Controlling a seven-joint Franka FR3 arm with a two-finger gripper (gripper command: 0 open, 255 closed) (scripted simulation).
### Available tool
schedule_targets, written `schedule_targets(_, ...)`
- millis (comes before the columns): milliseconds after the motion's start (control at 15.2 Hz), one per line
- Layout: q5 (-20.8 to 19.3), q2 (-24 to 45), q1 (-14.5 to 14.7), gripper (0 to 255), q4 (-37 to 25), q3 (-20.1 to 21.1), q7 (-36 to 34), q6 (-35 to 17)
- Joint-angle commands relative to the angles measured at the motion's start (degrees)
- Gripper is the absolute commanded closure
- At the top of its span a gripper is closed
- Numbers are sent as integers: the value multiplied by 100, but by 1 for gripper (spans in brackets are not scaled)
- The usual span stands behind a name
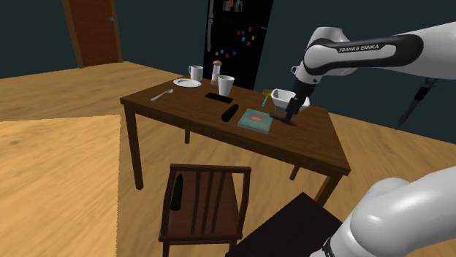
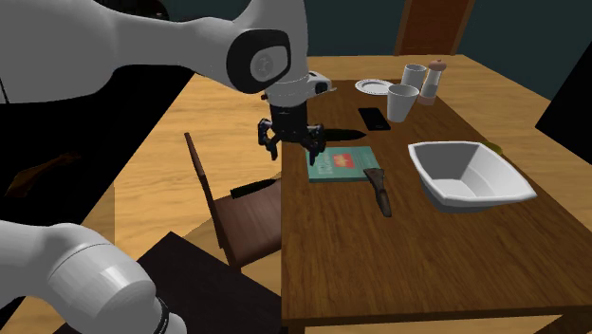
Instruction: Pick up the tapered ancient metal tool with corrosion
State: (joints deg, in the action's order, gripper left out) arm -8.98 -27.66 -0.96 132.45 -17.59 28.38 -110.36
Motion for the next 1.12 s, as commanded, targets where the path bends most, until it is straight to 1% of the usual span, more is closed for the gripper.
schedule_targets(0, -20, 361, 3, 0, -220, -223, 359, -157)
schedule_targets(264, 101, 1180, 43, 0, -730, -624, 1049, -474)
schedule_targets(594, 510, 2313, 35, 0, -1542, -1032, 1984, -751)
schedule_targets(792, 872, 3045, -57, 0, -2131, -1182, 2562, -826)
schedule_targets(1056, 1392, 4050, -325, 0, -3053, -1233, 3281, -799)
